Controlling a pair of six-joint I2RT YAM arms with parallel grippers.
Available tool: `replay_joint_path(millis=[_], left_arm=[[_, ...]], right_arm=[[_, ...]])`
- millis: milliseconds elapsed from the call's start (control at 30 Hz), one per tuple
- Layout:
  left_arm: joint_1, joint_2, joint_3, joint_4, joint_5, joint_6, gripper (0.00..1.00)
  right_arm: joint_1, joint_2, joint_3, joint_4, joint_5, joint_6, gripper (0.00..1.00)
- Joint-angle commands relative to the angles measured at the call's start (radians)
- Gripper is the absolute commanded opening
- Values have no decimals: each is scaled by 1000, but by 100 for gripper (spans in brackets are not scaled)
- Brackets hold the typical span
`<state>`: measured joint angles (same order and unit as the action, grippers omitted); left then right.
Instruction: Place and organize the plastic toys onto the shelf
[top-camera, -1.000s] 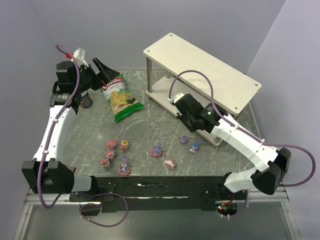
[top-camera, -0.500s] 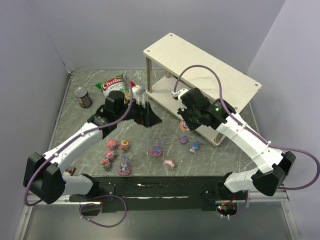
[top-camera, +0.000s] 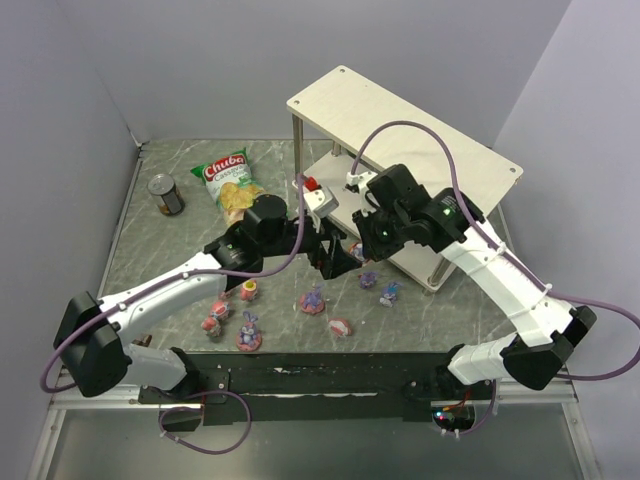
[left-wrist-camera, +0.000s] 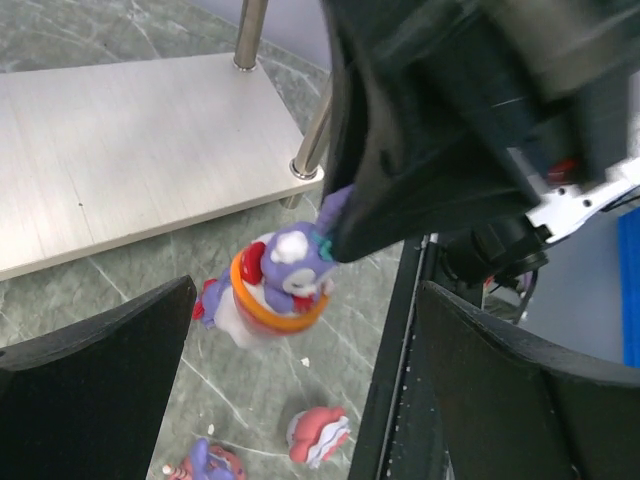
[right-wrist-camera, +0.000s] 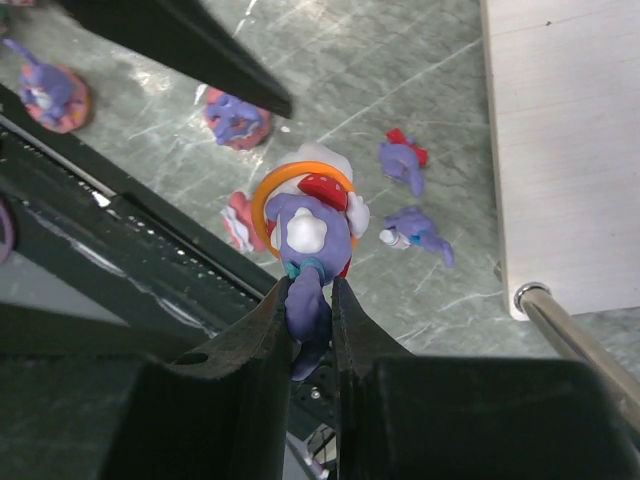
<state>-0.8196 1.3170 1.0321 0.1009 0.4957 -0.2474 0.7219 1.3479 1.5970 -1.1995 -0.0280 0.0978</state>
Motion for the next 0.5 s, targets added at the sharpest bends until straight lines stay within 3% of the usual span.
replay_joint_path(millis=[0,467], left_arm=[[-15,34,46,20,-3,74,99],[-59,126,100,-27,-16,142,99]], right_arm=[[-6,-16,73,-20,-41,19,0],[-7,-39,75,-31,-69,-4,0]])
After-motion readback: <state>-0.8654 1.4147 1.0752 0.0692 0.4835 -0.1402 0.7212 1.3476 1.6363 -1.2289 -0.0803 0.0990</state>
